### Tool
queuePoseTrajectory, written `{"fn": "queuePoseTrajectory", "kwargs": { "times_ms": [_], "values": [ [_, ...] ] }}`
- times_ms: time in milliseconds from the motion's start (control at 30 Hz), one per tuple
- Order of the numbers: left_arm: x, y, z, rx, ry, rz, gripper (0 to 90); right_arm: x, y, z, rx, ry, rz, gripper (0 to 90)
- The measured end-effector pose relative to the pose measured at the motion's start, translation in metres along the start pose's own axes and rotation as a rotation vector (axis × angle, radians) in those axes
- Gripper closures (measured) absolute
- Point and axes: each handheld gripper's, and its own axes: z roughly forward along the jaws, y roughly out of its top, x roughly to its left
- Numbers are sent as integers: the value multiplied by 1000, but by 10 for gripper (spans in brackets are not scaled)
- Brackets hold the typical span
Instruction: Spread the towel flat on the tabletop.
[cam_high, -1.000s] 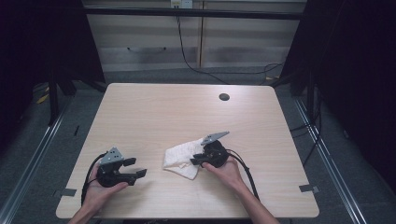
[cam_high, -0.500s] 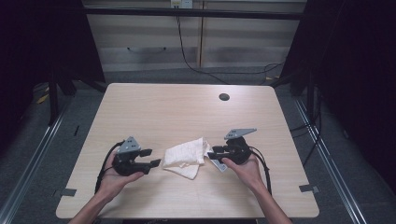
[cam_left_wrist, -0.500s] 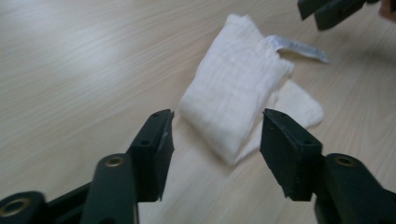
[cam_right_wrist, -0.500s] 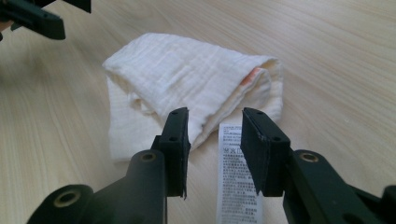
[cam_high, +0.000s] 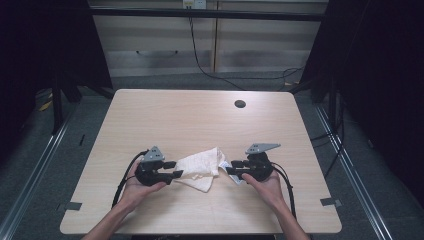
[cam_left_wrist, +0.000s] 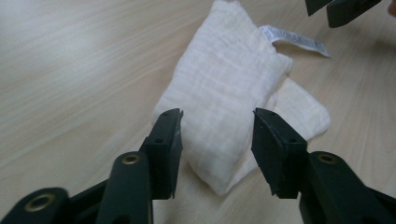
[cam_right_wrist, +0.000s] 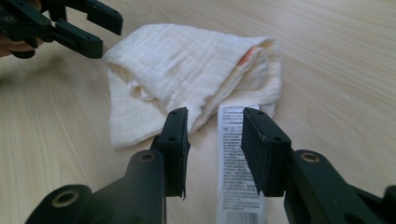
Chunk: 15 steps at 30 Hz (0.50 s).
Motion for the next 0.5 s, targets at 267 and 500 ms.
{"fn": "queuePoseTrajectory", "kwargs": {
  "times_ms": [267, 500],
  "values": [
    [-4, -2, 12, 61, 27, 39, 695, 10, -1, 28, 62, 46, -56, 582],
    [1, -2, 12, 58, 3, 9, 844, 11, -1, 38, 69, 50, -72, 562]
  ]
}}
